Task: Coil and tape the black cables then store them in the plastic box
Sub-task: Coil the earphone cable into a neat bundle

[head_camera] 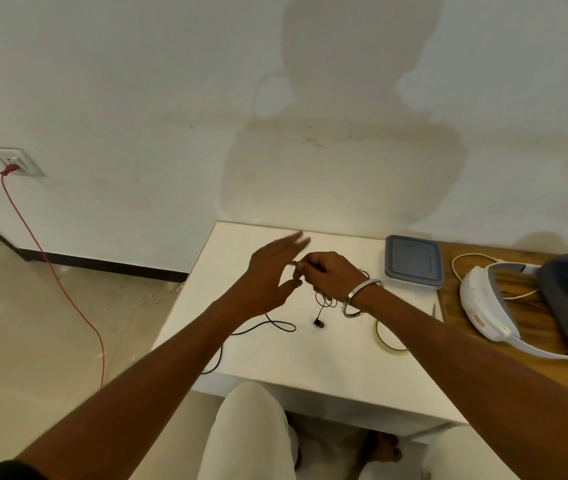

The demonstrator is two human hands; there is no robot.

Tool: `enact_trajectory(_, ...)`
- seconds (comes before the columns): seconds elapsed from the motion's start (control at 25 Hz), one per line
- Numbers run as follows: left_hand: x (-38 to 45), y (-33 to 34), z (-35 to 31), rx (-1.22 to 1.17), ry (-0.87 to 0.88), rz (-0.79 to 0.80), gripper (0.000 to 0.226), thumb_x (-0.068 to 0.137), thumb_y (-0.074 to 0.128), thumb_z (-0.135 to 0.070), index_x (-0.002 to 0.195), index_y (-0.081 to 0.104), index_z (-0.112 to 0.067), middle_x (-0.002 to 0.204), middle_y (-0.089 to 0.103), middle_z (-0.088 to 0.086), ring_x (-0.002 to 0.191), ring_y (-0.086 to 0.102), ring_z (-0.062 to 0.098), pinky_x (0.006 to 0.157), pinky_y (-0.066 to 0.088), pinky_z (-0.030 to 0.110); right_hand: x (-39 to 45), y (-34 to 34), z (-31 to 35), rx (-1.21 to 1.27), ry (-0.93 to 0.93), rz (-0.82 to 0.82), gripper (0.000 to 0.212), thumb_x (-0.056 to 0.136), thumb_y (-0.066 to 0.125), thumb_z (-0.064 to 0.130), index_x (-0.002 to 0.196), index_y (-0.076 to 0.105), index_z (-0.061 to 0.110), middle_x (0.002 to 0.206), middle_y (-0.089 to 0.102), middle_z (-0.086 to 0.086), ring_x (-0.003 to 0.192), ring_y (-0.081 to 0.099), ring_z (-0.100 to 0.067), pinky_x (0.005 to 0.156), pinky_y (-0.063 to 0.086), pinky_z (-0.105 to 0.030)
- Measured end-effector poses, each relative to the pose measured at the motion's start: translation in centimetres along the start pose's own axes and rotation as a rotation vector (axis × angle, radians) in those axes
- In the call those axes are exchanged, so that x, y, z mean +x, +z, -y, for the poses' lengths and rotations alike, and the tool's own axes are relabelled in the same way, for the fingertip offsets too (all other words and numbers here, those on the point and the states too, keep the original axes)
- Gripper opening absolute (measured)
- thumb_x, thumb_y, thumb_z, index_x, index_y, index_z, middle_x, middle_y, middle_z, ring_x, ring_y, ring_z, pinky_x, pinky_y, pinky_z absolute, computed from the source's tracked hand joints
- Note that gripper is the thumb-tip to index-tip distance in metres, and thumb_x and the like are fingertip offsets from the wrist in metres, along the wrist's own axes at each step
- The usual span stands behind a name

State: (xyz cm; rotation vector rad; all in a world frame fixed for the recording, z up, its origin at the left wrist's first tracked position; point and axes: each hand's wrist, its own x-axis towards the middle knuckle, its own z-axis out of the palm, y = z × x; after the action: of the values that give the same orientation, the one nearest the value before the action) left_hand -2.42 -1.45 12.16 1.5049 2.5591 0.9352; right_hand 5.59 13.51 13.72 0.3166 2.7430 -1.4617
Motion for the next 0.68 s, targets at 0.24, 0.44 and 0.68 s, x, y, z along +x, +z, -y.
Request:
enact_trajectory(0.24, 0.1, -0.4, 0.3, -0.069, -0.089, 0.013, 0.030, 0.093, 0.059, -0.014, 0.123, 0.065, -0.018, 0.100, 0.072, 0.004, 0.089, 0.066, 0.019, 0.084, 0.050, 0.028, -0.3, -0.6, -0.8, 0.029, 0.011, 0.007, 0.023, 0.096, 0.048, 0.029, 0.081, 0.062, 0.018, 0.062, 0.052, 0.001, 0.048, 0.048, -0.010, 0.048, 0.042, -0.022)
enact_trajectory(0.44, -0.2, -1.3, 3.1, 0.012, -0.217, -0.099, 0.023, 0.093, 0.058, -0.009, 0.109, 0.072, -0.016, 0.106, 0.073, 0.003, 0.100, 0.066, 0.019, 0.089, 0.047, 0.024, -1.0, -1.1, -1.4, 0.083, 0.086, 0.095, 0.025, 0.095, 0.049, 0.031, 0.079, 0.063, 0.019, 0.062, 0.050, 0.003, 0.044, 0.047, -0.009, 0.046, 0.042, -0.023)
enact_trajectory(0.68, -1.5, -2.1, 5.9, 0.128, -0.470, -0.209, 0.019, 0.094, 0.055, -0.010, 0.101, 0.072, -0.016, 0.099, 0.072, 0.003, 0.091, 0.066, 0.023, 0.074, 0.046, 0.026, -1.8, -2.3, -2.0, 0.074, 0.053, 0.128, 0.023, 0.095, 0.050, 0.027, 0.079, 0.062, 0.015, 0.053, 0.047, 0.001, 0.040, 0.045, -0.010, 0.048, 0.042, -0.023)
